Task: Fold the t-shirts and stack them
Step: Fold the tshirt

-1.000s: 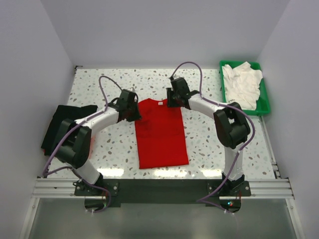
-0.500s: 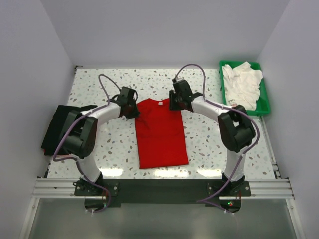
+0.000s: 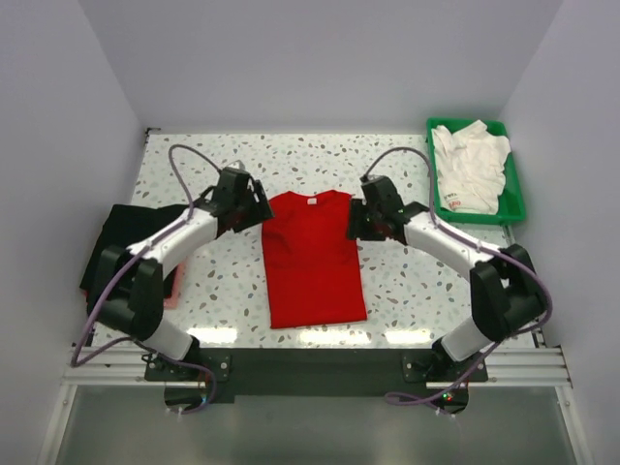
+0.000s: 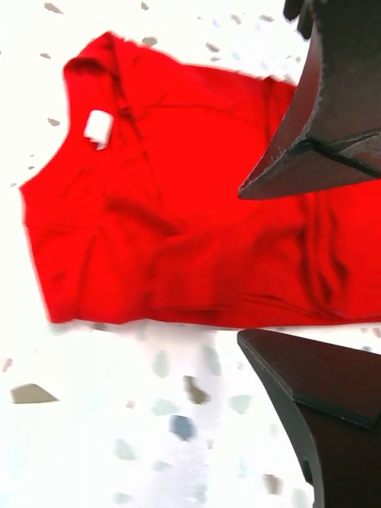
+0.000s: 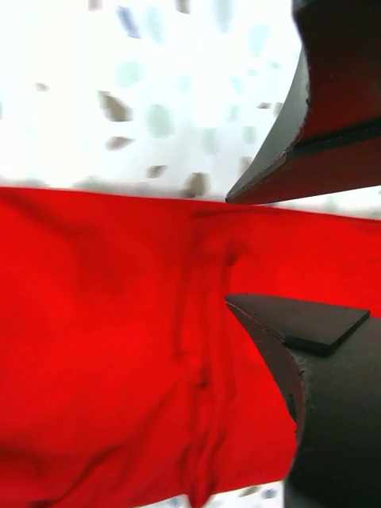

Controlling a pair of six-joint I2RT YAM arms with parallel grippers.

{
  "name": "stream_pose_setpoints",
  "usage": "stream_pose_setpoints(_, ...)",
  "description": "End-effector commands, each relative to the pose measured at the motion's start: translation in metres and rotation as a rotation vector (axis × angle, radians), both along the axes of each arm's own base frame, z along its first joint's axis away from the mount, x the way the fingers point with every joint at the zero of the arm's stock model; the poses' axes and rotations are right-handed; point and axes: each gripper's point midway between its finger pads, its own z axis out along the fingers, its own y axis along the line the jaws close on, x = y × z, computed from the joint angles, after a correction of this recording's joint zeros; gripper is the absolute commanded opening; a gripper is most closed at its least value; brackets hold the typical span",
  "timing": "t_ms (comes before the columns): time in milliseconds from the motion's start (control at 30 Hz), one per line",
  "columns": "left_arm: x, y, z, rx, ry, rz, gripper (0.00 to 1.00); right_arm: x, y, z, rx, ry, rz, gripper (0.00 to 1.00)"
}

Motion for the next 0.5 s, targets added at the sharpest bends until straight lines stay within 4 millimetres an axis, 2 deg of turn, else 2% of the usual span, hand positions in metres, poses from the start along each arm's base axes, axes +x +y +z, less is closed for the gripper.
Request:
stream_pose_setpoints(0, -0.040, 0.009, 0.009, -0.072, 0.016, 0.037, 0.71, -0.053, -0.007, -0.015, 0.064, 0.128, 0.022, 0.53)
stream_pose_setpoints(33, -0.049, 0.008, 0.006, -0.084, 0.021, 0.038, 0.72, -0.063, -0.007, -0.018, 0.084, 0.145, 0.031, 0.53)
stream_pose_setpoints(67, -0.071, 0.008, -0.011, -0.099, 0.075, 0.033, 0.72, -0.082, -0.011, -0.026, 0.107, 0.183, 0.026, 0.53)
stream_pose_setpoints(133, -0.094, 0.001, -0.014, -0.122, 0.093, 0.000, 0.72, -0.103, -0.007, -0.032, 0.159, 0.229, 0.049, 0.53)
stream_pose_setpoints(167, -0.112, 0.003, -0.029, -0.119, 0.141, -0.010, 0.72, -0.116, -0.011, -0.036, 0.168, 0.247, 0.049, 0.53)
stream_pose_setpoints(233, -0.131, -0.003, -0.031, -0.151, 0.163, -0.043, 0.71, -0.132, -0.011, -0.038, 0.194, 0.277, 0.053, 0.53)
stream_pose_setpoints(267, -0.145, -0.001, -0.041, -0.158, 0.190, -0.047, 0.70, -0.141, -0.014, -0.041, 0.199, 0.285, 0.054, 0.53)
stream_pose_setpoints(333, -0.166, -0.008, -0.045, -0.188, 0.213, -0.092, 0.70, -0.152, -0.016, -0.042, 0.211, 0.303, 0.053, 0.53)
stream_pose_setpoints(467, -0.197, -0.016, -0.056, -0.209, 0.285, -0.123, 0.69, -0.173, -0.020, -0.052, 0.232, 0.355, 0.036, 0.53)
